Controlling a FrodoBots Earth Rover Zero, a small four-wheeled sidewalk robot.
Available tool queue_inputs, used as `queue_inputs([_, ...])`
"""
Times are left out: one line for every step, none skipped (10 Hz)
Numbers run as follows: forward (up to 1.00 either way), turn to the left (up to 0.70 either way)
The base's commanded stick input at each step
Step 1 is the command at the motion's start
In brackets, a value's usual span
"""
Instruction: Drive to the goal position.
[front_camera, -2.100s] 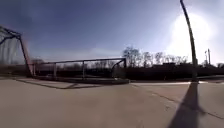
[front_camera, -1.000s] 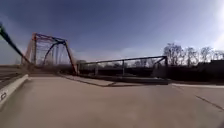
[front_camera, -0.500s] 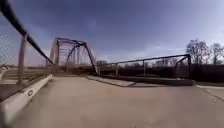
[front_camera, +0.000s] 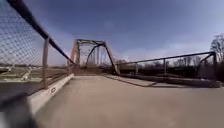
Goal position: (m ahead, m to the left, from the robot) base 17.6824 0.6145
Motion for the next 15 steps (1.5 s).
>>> queue_inputs([0.0,0.0])
queue_inputs([0.0,0.0])
queue_inputs([0.0,0.0])
queue_inputs([0.0,0.0])
queue_inputs([0.28,0.0])
queue_inputs([0.59,0.0])
queue_inputs([0.7,0.0])
queue_inputs([0.7,0.0])
queue_inputs([0.7,0.0])
queue_inputs([0.7,0.0])
queue_inputs([0.7,0.0])
queue_inputs([0.7,0.0])
queue_inputs([0.7,0.0])
queue_inputs([0.7,0.0])
queue_inputs([0.7,0.0])
